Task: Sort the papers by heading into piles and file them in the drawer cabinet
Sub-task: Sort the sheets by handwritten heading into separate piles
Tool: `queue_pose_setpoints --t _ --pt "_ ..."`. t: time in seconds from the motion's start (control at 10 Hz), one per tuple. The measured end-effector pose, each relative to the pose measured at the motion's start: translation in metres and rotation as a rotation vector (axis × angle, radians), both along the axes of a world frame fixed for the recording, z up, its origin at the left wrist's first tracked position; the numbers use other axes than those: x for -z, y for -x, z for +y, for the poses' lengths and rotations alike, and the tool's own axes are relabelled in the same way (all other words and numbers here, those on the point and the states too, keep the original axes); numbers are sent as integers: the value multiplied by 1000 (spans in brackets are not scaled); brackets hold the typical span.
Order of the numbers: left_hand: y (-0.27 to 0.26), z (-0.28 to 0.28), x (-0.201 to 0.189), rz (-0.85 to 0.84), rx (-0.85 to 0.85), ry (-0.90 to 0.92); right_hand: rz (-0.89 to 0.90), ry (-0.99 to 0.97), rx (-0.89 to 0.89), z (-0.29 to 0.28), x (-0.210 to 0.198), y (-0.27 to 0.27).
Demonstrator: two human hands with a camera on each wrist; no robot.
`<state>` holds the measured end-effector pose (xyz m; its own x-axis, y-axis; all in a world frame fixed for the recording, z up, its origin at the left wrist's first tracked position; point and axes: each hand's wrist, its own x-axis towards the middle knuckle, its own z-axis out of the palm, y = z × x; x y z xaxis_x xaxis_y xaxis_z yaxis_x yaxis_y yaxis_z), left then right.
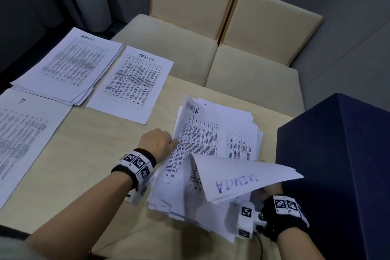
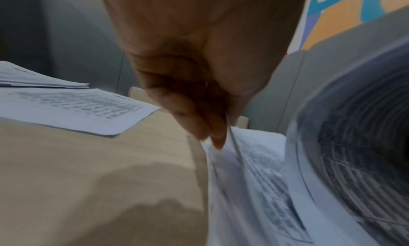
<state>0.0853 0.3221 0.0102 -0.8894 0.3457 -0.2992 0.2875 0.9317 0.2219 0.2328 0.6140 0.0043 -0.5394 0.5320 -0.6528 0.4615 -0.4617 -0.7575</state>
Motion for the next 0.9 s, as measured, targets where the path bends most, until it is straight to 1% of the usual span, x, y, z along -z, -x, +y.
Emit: queue_pose_setpoints --t 0.1,0.2,0.3,0.4,0.5,0.6,0.7,0.8,0.9 --pt "-2 -4 -5 95 126 -197 -78 55 32 2 -1 3" --pt "-6 -3 -2 7 115 -592 -68 -40 -83 -7 -4 13" --pt "-10 0 8 -439 -19 -946 -27 -58 -142 -11 -2 16" --pt "-13 8 13 -589 -107 -993 37 -26 -123 -15 -10 15" --pt "-11 23 16 -385 -335 -806 18 -40 -85 -15 -7 12" --pt "-9 39 24 -264 -434 -644 -33 -88 39 -12 -6 8" --pt "-8 59 27 -316 -392 -591 47 -108 157 -5 -3 0" --pt "-8 82 29 -382 -376 -577 -57 -150 174 0 -2 -12" --pt "-16 101 27 -375 -299 -375 -134 -203 152 9 -1 -24"
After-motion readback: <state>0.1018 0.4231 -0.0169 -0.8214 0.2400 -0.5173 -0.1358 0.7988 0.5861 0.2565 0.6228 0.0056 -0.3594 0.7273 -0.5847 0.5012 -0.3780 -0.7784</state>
